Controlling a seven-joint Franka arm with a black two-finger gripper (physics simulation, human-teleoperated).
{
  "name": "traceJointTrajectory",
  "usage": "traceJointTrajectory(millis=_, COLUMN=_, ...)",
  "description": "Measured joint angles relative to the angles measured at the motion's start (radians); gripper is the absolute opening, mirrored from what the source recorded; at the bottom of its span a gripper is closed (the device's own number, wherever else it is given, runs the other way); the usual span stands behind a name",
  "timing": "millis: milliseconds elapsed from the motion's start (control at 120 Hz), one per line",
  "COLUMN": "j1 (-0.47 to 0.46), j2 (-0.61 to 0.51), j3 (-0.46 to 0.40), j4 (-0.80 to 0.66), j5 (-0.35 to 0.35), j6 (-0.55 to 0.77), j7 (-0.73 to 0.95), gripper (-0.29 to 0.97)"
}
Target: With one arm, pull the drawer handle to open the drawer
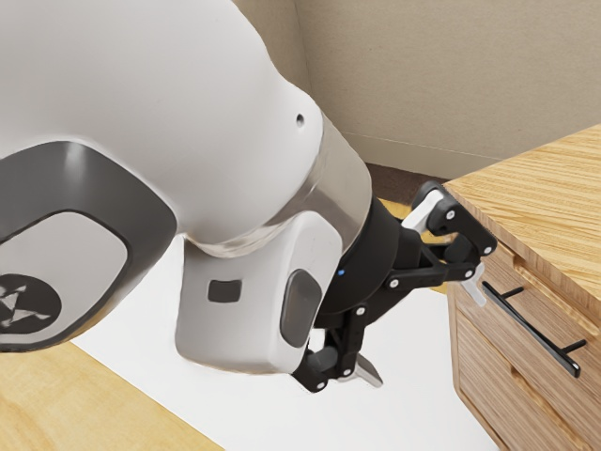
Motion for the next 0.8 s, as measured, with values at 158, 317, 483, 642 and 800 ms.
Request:
traceJointTrajectory(millis=158, j1=0.003, j2=0.035, j3=0.0, j4=-0.002, j5=0.003, j6=0.048, j7=0.012, gripper=0.68)
traceJointTrajectory(millis=317, j1=0.003, j2=0.073, j3=-0.001, j4=-0.011, j5=0.008, j6=0.095, j7=0.021, gripper=0.68)
traceJointTrajectory(millis=483, j1=0.001, j2=0.077, j3=-0.012, j4=-0.038, j5=0.009, j6=0.151, j7=0.029, gripper=0.68)
traceJointTrajectory(millis=642, j1=0.001, j2=0.077, j3=-0.017, j4=-0.069, j5=0.008, j6=0.196, j7=0.034, gripper=0.68)
traceJointTrajectory(millis=800, j1=0.003, j2=0.079, j3=-0.018, j4=-0.099, j5=0.008, j6=0.229, j7=0.038, gripper=0.68)
